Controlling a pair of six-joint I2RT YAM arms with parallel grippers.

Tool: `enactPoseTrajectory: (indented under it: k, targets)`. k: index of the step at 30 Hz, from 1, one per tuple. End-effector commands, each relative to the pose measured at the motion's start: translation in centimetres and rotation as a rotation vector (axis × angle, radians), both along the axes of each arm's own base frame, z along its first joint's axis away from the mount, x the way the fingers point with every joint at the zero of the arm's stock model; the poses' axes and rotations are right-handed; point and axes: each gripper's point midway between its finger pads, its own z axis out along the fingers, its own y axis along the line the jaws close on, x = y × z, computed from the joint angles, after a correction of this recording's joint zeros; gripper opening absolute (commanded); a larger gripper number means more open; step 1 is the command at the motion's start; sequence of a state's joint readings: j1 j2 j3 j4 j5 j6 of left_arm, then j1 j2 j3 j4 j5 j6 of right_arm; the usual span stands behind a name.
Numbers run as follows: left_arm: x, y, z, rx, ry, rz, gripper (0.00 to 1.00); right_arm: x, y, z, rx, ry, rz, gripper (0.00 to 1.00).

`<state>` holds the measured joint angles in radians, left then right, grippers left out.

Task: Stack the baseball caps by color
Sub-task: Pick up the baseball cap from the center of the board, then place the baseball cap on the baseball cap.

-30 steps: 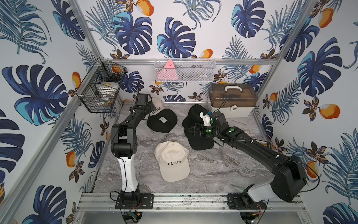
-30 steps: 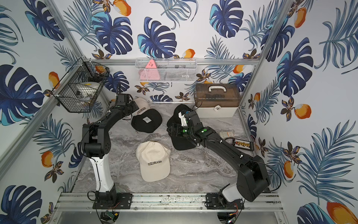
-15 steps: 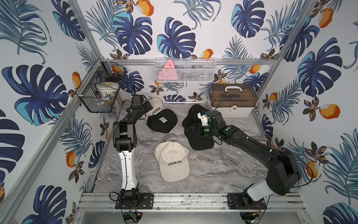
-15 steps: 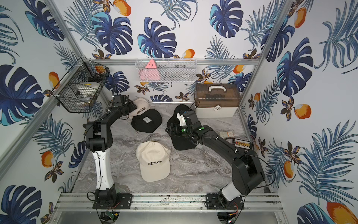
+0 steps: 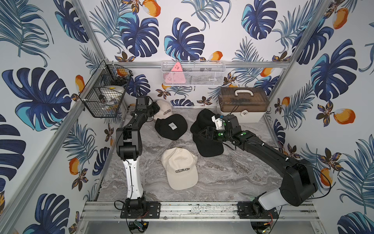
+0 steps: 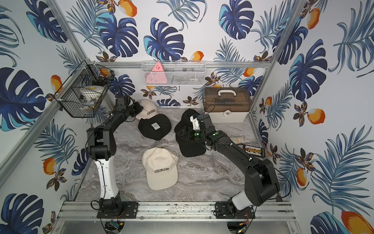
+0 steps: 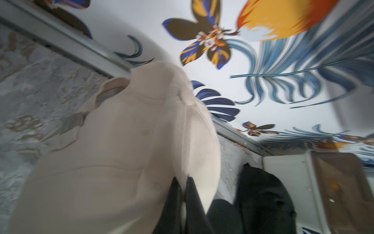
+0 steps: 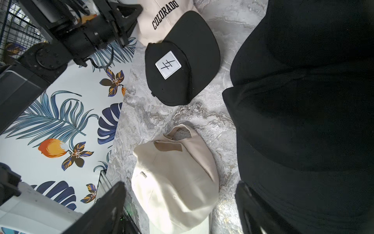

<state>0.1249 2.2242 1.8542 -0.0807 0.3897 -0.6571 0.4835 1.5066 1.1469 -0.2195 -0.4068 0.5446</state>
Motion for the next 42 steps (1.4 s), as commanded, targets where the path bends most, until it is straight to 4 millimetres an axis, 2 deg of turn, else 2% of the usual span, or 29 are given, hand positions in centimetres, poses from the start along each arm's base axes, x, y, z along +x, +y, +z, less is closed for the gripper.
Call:
enactPoseTrajectory:
  k: [1,3,4,5,11,18,22,26,28,30,32,37,42]
  targets:
    - [-0.1,-1.5,6.7,-0.072,-0.17,-0.067,0.0,0.7,-1.4,0.8,0.013,-0.019,-0.021,0.88]
    - [-0.9,-2.0,9.1,-0.096,-0.21,-0.082,0.0,1.2,-2.4,1.2,0.023,-0.023,-0.04,0.88]
    - [-1.4,-2.3,10.4,-0.106,-0.23,-0.093,0.0,0.9,-3.1,0.0,0.019,0.008,-0.048,0.88]
    - [-1.9,-2.6,11.2,-0.113,-0.242,-0.101,0.0,1.0,-3.5,-0.1,0.026,0.014,-0.055,0.88]
    - [-5.6,-4.2,16.8,-0.155,-0.329,-0.13,0.0,1.2,-4.9,0.8,0.107,0.03,-0.078,0.88]
    - [-10.3,-5.5,24.4,-0.075,-0.451,-0.153,0.0,0.9,-4.0,3.3,0.221,0.017,-0.046,0.89]
    - [-12.9,-6.6,28.2,-0.11,-0.521,-0.185,0.0,0.3,-3.0,5.4,0.319,0.0,0.003,0.89]
    - [-15.5,-9.0,29.5,-0.179,-0.56,-0.231,0.0,-0.8,-2.2,8.9,0.487,-0.044,0.052,0.89]
    - [-16.6,-10.3,29.4,-0.231,-0.573,-0.253,0.0,-1.6,-1.5,10.8,0.583,-0.064,0.081,0.93]
    - [-17.9,-12.5,29.3,-0.29,-0.582,-0.299,0.0,-2.3,-0.7,12.2,0.657,-0.075,0.107,1.0]
    - [-18.9,-14.3,29.0,-0.35,-0.582,-0.339,0.0,-3.0,0.2,13.1,0.711,-0.081,0.141,1.0]
    - [-21.6,-18.2,28.2,-0.462,-0.571,-0.46,0.0,-2.7,1.0,13.4,0.831,-0.053,0.165,1.0]
    - [-24.0,-19.4,26.6,-0.486,-0.53,-0.536,0.0,-2.1,1.1,12.0,0.886,-0.003,0.157,0.99]
